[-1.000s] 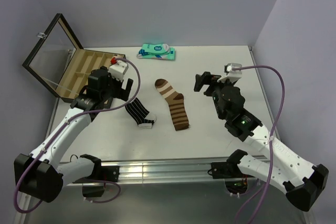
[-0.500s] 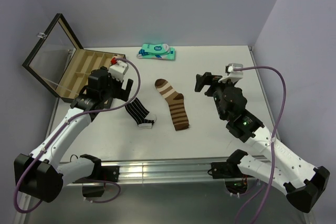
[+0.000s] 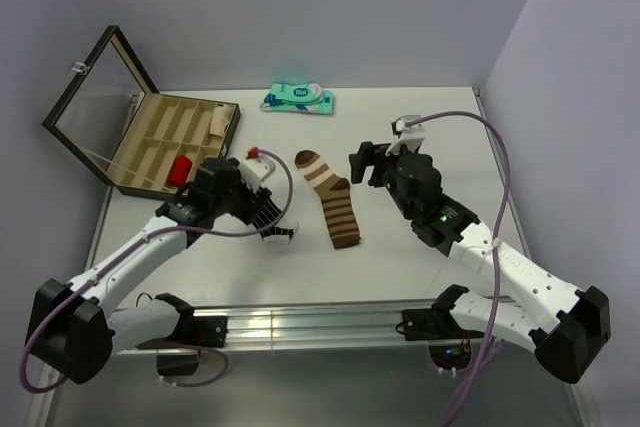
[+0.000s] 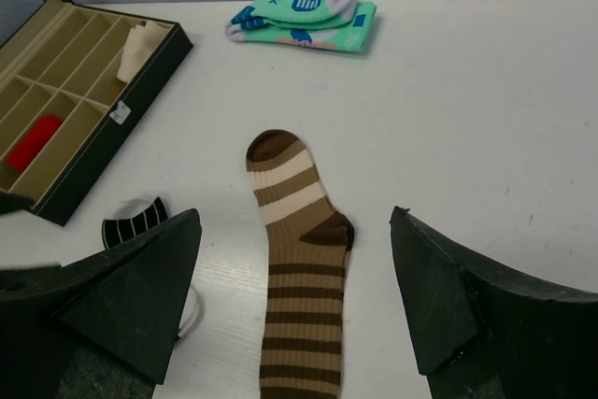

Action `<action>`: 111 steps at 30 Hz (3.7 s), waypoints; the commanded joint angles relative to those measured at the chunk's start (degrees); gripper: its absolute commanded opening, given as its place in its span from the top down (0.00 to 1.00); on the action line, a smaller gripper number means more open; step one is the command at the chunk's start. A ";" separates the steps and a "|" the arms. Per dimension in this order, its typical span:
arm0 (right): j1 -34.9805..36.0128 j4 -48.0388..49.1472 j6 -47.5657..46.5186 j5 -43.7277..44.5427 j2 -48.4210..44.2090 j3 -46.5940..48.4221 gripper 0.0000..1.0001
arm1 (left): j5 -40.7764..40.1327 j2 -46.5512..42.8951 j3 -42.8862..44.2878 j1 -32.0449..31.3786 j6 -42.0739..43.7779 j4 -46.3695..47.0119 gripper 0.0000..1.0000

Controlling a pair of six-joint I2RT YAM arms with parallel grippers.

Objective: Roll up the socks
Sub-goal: Roll the sock at the center of the board.

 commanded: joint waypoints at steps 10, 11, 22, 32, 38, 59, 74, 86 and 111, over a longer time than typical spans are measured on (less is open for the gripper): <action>0.37 2.78 3.49 -0.96 0.75 1.11 0.12 | 0.11 6.21 -8.52 -15.32 6.31 7.09 0.33; 0.37 2.69 3.58 -0.87 0.40 1.02 0.12 | 0.37 7.00 -8.34 -15.77 5.78 7.44 0.34; 0.37 2.60 3.58 1.06 -2.15 -1.08 0.12 | 1.86 13.60 -6.85 -19.11 4.20 9.91 0.39; 0.37 2.69 3.93 1.68 -2.59 -1.70 0.12 | 3.98 16.58 -5.88 -19.55 3.14 10.43 0.42; 0.37 2.51 3.58 2.03 -2.77 -1.96 0.12 | 1.61 16.85 -6.49 -19.55 2.61 12.98 0.43; 0.37 2.16 2.62 2.20 -2.51 -1.96 0.12 | 5.12 20.80 -6.32 -16.83 2.17 12.01 0.47; 0.37 1.11 2.09 1.42 -2.68 -1.53 0.13 | 18.64 21.07 -2.72 -11.20 4.63 4.29 0.80; 0.98 2.60 1.38 -9.57 -5.49 -6.69 0.18 | 42.55 28.44 7.11 -4.18 12.98 -13.89 1.00; 19.87 33.45 -1.86 -27.77 21.83 -15.86 0.28 | 53.90 53.32 23.65 1.28 36.89 -48.02 0.99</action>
